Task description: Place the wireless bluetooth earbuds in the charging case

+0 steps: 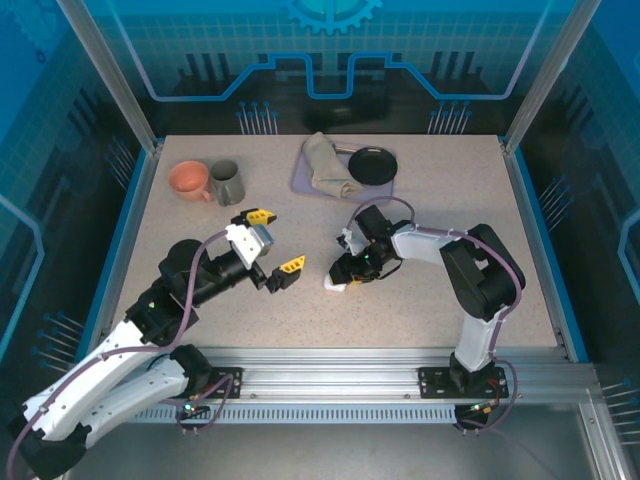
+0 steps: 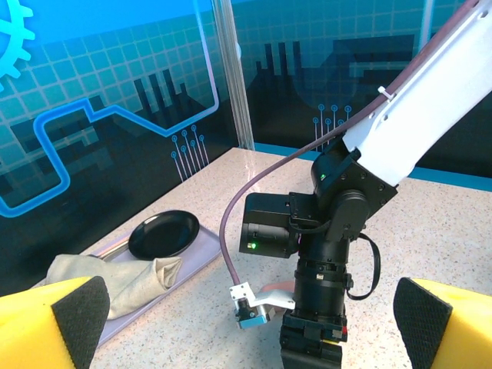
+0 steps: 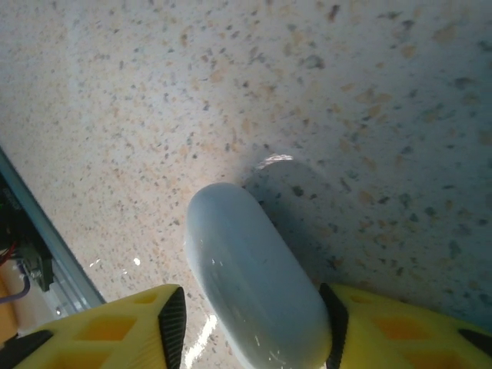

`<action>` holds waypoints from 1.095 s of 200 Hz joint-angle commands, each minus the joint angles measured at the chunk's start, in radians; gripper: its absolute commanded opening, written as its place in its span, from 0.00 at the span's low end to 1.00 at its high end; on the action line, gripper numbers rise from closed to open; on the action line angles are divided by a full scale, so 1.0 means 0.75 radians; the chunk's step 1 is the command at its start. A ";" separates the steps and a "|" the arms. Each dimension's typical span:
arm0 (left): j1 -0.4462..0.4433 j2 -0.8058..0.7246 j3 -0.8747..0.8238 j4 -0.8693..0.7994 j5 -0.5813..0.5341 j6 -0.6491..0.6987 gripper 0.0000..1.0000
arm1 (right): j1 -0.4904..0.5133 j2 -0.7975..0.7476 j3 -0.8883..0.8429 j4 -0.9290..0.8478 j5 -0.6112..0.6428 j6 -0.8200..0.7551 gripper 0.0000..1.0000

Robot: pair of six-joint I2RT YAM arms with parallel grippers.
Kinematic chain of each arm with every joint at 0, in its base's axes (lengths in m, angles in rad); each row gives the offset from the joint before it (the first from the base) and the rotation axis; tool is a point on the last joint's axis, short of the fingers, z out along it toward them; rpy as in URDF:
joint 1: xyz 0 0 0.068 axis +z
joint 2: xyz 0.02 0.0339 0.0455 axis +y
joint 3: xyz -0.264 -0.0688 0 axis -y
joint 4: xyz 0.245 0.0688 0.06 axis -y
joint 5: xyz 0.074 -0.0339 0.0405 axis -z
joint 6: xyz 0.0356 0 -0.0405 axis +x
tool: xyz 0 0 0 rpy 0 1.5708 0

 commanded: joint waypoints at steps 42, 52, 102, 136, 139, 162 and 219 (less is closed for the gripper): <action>0.000 0.031 0.052 -0.009 -0.071 -0.031 0.99 | -0.030 -0.132 -0.072 -0.062 0.194 -0.015 0.58; -0.002 0.035 0.052 -0.006 -0.074 -0.032 0.99 | -0.036 -0.168 -0.071 -0.096 0.229 -0.032 0.58; 0.000 0.091 0.079 -0.017 -0.196 -0.064 0.99 | -0.110 -0.534 -0.079 -0.264 0.409 -0.135 0.60; 0.086 0.237 0.161 -0.170 -0.358 -0.187 0.99 | -0.272 -0.847 -0.078 -0.335 0.503 -0.225 0.65; 0.101 0.250 0.162 -0.175 -0.354 -0.206 0.99 | -0.291 -0.871 -0.080 -0.334 0.510 -0.230 0.65; 0.269 0.286 0.127 -0.171 -0.294 -0.360 0.99 | -0.445 -1.052 -0.104 -0.293 0.528 -0.296 0.74; 0.521 0.279 -0.014 -0.130 -0.372 -0.459 0.99 | -0.744 -1.241 -0.281 -0.102 0.600 -0.409 1.00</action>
